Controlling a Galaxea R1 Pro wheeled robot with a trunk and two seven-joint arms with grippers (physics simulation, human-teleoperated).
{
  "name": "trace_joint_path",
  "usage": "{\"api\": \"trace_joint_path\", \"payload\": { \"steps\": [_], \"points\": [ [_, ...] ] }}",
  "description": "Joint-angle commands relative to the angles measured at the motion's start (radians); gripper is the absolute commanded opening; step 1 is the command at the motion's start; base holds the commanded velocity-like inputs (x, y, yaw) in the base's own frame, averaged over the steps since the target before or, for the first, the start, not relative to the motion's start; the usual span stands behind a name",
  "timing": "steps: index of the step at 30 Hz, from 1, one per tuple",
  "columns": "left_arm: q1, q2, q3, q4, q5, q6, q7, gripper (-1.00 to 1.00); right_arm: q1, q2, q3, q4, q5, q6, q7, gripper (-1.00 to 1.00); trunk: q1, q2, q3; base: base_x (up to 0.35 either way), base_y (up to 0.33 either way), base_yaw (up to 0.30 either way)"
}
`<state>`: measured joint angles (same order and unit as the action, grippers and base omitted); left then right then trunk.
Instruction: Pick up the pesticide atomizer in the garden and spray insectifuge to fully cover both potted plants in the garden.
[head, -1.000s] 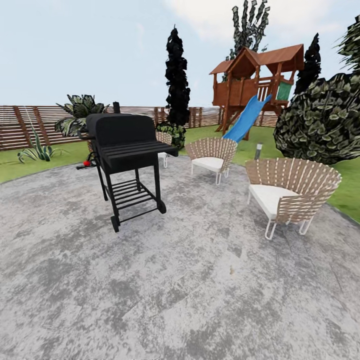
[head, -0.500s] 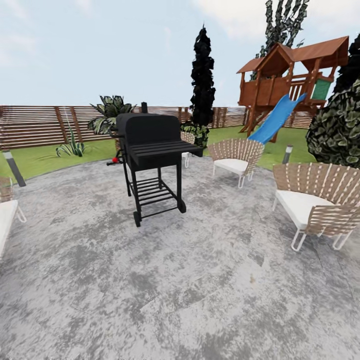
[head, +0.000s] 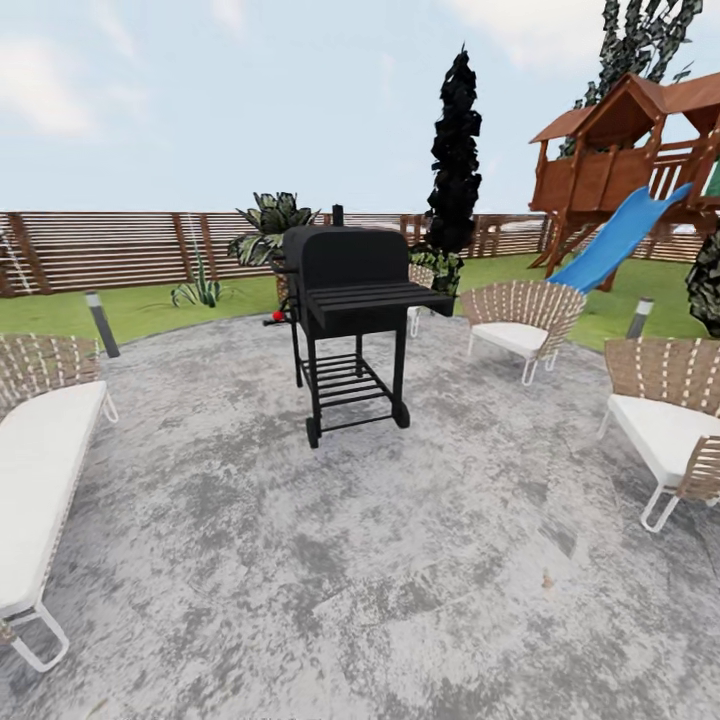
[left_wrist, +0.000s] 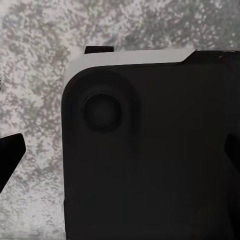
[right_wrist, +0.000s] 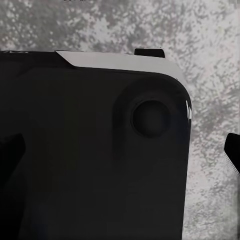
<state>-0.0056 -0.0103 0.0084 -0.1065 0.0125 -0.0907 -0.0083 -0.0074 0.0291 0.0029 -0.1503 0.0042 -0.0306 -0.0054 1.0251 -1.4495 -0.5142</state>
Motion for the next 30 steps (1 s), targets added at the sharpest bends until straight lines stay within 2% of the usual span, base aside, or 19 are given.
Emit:
{"api": "trace_joint_path", "payload": {
  "steps": [1, 30],
  "points": [
    [-0.001, 0.0, 0.001, 0.001, 0.001, -0.003, -0.001, 1.0, 0.0, 0.0, 0.0, 0.001, 0.0, -0.003, -0.001, 1.0, 0.0, 0.0, -0.001, 0.0, 0.0, 0.284],
    [-0.001, 0.0, 0.001, 0.001, 0.001, -0.003, -0.001, 1.0, 0.0, 0.001, 0.0, 0.002, 0.002, -0.003, 0.0, 1.0, 0.0, 0.0, -0.001, 0.0, 0.0, 0.284]
  ]
}}
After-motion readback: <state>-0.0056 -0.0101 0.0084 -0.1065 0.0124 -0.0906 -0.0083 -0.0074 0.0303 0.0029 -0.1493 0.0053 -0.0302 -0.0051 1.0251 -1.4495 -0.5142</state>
